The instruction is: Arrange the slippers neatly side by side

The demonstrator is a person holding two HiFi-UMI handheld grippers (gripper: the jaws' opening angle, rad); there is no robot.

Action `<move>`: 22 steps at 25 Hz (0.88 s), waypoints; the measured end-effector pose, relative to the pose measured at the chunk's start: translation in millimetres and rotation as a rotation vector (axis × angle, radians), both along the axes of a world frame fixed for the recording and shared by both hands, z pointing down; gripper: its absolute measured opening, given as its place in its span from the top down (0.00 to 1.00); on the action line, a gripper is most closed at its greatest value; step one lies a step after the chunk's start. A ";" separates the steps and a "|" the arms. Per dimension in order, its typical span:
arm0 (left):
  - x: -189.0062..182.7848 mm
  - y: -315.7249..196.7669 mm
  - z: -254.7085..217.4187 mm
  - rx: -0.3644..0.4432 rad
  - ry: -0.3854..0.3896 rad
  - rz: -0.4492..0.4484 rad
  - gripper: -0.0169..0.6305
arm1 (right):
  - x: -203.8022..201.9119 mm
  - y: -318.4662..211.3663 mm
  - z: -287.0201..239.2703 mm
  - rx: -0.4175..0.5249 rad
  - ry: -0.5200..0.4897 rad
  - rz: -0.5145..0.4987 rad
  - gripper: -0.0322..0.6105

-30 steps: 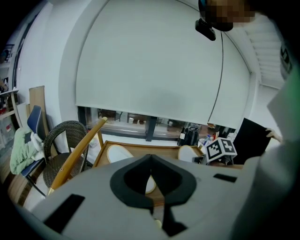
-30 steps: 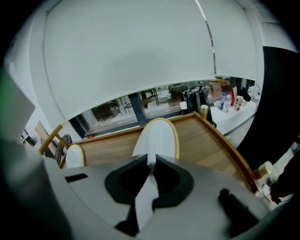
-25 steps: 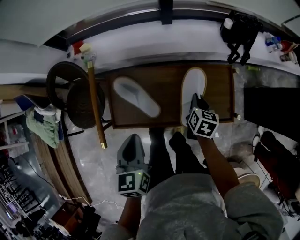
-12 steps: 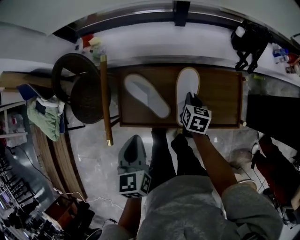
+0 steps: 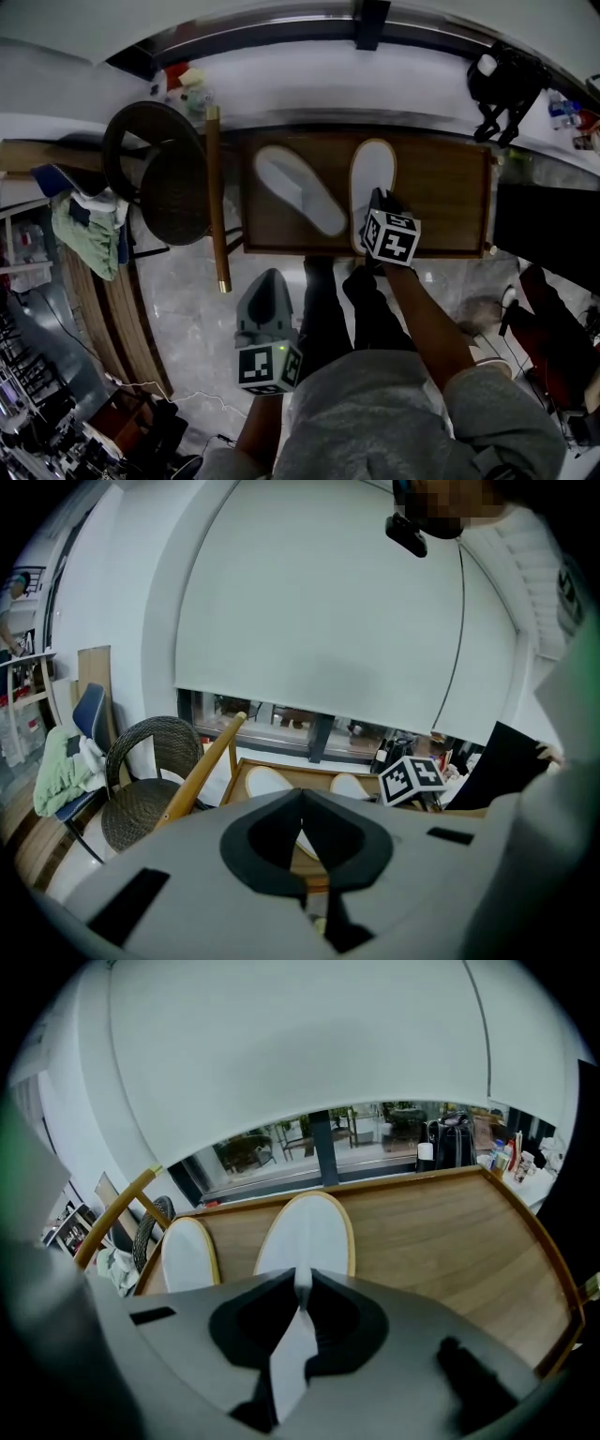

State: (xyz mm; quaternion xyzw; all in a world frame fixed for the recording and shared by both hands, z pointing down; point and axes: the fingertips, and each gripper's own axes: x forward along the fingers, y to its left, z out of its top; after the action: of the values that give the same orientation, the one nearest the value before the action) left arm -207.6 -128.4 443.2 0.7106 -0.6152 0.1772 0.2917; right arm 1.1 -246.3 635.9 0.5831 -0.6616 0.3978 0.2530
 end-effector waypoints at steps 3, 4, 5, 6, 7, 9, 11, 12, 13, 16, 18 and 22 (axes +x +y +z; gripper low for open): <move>-1.0 -0.5 0.8 -0.003 0.002 -0.001 0.95 | 0.1 1.1 5.0 -0.019 0.005 -0.004 0.89; -1.0 -0.5 0.7 -0.001 0.002 -0.002 0.95 | 0.2 1.0 6.2 -0.022 0.006 -0.006 0.89; -1.0 -0.3 0.8 0.000 0.003 -0.004 0.95 | 0.3 0.8 7.0 -0.023 0.009 -0.009 0.89; -1.1 -0.1 0.9 0.001 0.003 -0.005 0.95 | 0.5 0.3 6.9 -0.020 0.011 -0.013 0.88; -1.4 0.3 1.1 0.000 0.003 -0.005 0.95 | 0.8 -0.4 5.6 -0.012 0.014 -0.018 0.88; -2.6 0.9 1.2 0.002 0.003 -0.007 0.95 | 1.9 -2.3 -1.4 0.020 0.021 -0.034 0.74; -4.1 0.9 0.8 0.005 0.004 -0.010 0.95 | 2.9 -4.0 -12.7 0.065 0.037 -0.055 0.72; -4.7 0.6 0.5 0.005 0.005 -0.012 0.95 | 2.5 -4.9 -19.6 0.090 0.046 -0.067 0.71; -5.0 0.3 0.1 0.006 0.006 -0.014 0.95 | 1.3 -6.0 -27.2 0.116 0.054 -0.080 0.71; -5.6 -2.3 -1.6 0.011 0.011 -0.019 0.95 | -8.7 -12.1 -53.4 0.202 0.088 -0.137 0.71; -6.8 -4.6 -2.9 0.016 0.015 -0.029 0.95 | -21.9 -17.6 -70.7 0.263 0.107 -0.192 0.71; -15.1 -5.0 -4.1 0.012 0.021 -0.053 0.95 | -67.2 -20.4 -96.3 0.356 0.095 -0.367 0.71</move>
State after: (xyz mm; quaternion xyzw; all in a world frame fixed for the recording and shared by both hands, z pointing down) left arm -222.6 -133.4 439.2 0.6977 -0.6317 0.1583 0.2986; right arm -66.1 -266.7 539.6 0.5067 -0.8033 0.1948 0.2449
